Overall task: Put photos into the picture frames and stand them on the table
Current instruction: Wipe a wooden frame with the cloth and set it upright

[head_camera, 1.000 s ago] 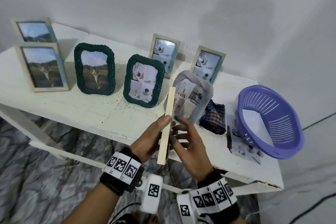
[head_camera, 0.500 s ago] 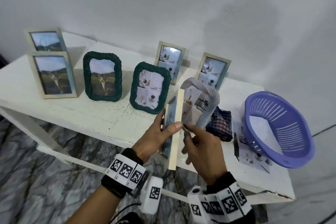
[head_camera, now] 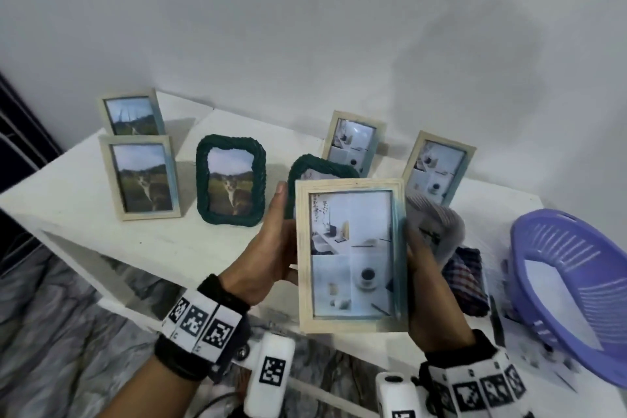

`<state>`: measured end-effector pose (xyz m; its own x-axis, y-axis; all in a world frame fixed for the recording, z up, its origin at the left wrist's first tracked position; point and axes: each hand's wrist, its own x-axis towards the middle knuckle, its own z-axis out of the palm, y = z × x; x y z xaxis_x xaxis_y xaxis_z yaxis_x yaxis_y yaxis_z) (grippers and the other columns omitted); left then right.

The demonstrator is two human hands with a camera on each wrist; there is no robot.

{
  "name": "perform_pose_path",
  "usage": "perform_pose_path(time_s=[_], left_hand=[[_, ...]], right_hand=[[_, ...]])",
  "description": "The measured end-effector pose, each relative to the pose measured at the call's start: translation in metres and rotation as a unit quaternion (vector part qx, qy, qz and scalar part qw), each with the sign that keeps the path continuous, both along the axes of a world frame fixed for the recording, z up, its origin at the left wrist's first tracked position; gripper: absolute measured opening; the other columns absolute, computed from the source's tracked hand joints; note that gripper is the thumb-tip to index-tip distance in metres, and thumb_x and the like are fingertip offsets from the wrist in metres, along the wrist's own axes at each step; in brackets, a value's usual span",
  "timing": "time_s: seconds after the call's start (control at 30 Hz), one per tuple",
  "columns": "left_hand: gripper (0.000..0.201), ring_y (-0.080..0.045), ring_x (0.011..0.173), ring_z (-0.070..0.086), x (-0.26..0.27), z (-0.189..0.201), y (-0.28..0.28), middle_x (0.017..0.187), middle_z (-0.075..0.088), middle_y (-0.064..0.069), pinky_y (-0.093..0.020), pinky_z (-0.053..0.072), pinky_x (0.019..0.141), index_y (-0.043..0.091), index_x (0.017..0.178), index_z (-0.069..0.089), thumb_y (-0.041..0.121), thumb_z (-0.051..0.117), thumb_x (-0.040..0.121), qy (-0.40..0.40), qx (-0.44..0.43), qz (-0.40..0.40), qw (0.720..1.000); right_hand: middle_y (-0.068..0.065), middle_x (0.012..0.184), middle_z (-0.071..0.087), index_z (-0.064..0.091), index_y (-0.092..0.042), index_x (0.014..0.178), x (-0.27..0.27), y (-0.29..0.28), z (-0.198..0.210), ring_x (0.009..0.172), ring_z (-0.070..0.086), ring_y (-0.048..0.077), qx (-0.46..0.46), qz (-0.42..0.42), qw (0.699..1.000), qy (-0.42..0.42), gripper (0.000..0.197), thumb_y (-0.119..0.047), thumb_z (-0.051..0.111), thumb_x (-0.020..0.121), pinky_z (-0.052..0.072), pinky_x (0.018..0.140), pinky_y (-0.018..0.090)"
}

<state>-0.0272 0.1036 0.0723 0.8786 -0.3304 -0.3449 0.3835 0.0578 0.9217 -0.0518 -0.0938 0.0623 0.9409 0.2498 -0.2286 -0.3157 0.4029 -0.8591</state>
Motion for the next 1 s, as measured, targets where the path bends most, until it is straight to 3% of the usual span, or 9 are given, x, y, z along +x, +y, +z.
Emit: perform_pose_path(time_s=[0.1, 0.17, 0.23, 0.3, 0.4, 0.53, 0.7, 0.83, 1.0], left_hand=[[0.086, -0.03, 0.103, 0.069, 0.033, 0.024, 0.024, 0.106, 0.074, -0.009, -0.057, 0.049, 0.096, 0.031, 0.1, 0.076, 0.082, 0.012, 0.074, -0.033, 0.021, 0.006, 0.999], [0.086, -0.027, 0.091, 0.072, 0.062, 0.044, 0.047, 0.098, 0.076, -0.009, -0.045, 0.057, 0.084, 0.027, 0.097, 0.076, 0.079, 0.01, 0.081, -0.052, 0.043, 0.022, 0.997], [0.093, -0.027, 0.079, 0.07, 0.095, 0.069, 0.074, 0.092, 0.075, -0.013, -0.032, 0.054, 0.068, 0.017, 0.089, 0.078, 0.081, 0.011, 0.082, -0.072, 0.078, 0.028, 0.994], [0.1, -0.028, 0.073, 0.065, 0.132, 0.096, 0.103, 0.088, 0.074, -0.016, -0.033, 0.05, 0.068, 0.011, 0.083, 0.076, 0.085, 0.009, 0.08, -0.107, 0.116, 0.024, 0.987], [0.1, -0.03, 0.082, 0.066, 0.187, 0.131, 0.134, 0.094, 0.073, -0.019, -0.04, 0.055, 0.08, 0.008, 0.094, 0.074, 0.083, 0.008, 0.084, -0.153, 0.151, 0.02, 0.976], [0.078, -0.023, 0.07, 0.066, 0.258, 0.158, 0.162, 0.071, 0.068, -0.006, -0.033, 0.054, 0.067, 0.014, 0.076, 0.068, 0.074, 0.02, 0.09, -0.188, 0.168, 0.022, 0.967], [0.066, -0.023, 0.066, 0.062, 0.334, 0.137, 0.183, 0.076, 0.064, -0.008, -0.031, 0.054, 0.062, 0.011, 0.089, 0.062, 0.064, 0.023, 0.092, -0.168, 0.201, -0.008, 0.965], [0.056, -0.026, 0.058, 0.058, 0.378, 0.091, 0.192, 0.065, 0.06, -0.008, -0.03, 0.053, 0.056, 0.012, 0.078, 0.057, 0.055, 0.024, 0.094, -0.117, 0.194, -0.02, 0.974], [0.052, -0.026, 0.051, 0.056, 0.404, 0.029, 0.197, 0.052, 0.057, -0.004, -0.033, 0.052, 0.057, 0.013, 0.068, 0.053, 0.047, 0.025, 0.095, -0.071, 0.188, -0.019, 0.979]], right_hand=[[0.015, 0.123, 0.066, 0.061, -0.015, 0.127, 0.033, 0.02, 0.018, 0.115, 0.062, 0.033, -0.059, 0.016, 0.996, -0.057, 0.055, -0.051, 0.034, 0.096, 0.052, 0.095, 0.046], [0.016, 0.119, 0.067, 0.062, -0.015, 0.125, 0.063, 0.037, 0.037, 0.111, 0.064, 0.034, -0.117, 0.026, 0.988, -0.094, 0.054, -0.051, 0.032, 0.098, 0.05, 0.093, 0.048], [0.015, 0.107, 0.071, 0.065, -0.014, 0.118, 0.097, 0.055, 0.061, 0.098, 0.069, 0.032, -0.18, 0.005, 0.973, -0.143, 0.047, -0.046, 0.035, 0.1, 0.057, 0.078, 0.046], [0.015, 0.099, 0.071, 0.063, -0.011, 0.113, 0.134, 0.075, 0.089, 0.085, 0.069, 0.028, -0.223, -0.027, 0.949, -0.221, 0.034, -0.034, 0.041, 0.102, 0.059, 0.066, 0.041], [0.01, 0.091, 0.07, 0.055, -0.016, 0.118, 0.184, 0.106, 0.123, 0.074, 0.069, 0.02, -0.275, -0.072, 0.911, -0.299, 0.019, -0.015, 0.046, 0.101, 0.058, 0.061, 0.034], [0.023, 0.09, 0.068, 0.057, -0.006, 0.114, 0.253, 0.141, 0.145, 0.08, 0.072, 0.023, -0.327, -0.146, 0.871, -0.335, 0.022, -0.004, 0.048, 0.094, 0.06, 0.064, 0.036], [0.02, 0.092, 0.07, 0.068, -0.003, 0.1, 0.317, 0.162, 0.138, 0.086, 0.07, 0.029, -0.432, -0.134, 0.842, -0.294, 0.022, -0.012, 0.05, 0.091, 0.059, 0.075, 0.047], [0.019, 0.092, 0.071, 0.061, -0.009, 0.113, 0.351, 0.171, 0.114, 0.085, 0.07, 0.032, -0.478, -0.081, 0.846, -0.222, 0.024, -0.016, 0.051, 0.092, 0.058, 0.08, 0.049], [0.02, 0.104, 0.067, 0.049, -0.007, 0.129, 0.376, 0.178, 0.084, 0.089, 0.068, 0.032, -0.527, 0.024, 0.838, -0.138, 0.033, -0.013, 0.04, 0.098, 0.055, 0.085, 0.044]])
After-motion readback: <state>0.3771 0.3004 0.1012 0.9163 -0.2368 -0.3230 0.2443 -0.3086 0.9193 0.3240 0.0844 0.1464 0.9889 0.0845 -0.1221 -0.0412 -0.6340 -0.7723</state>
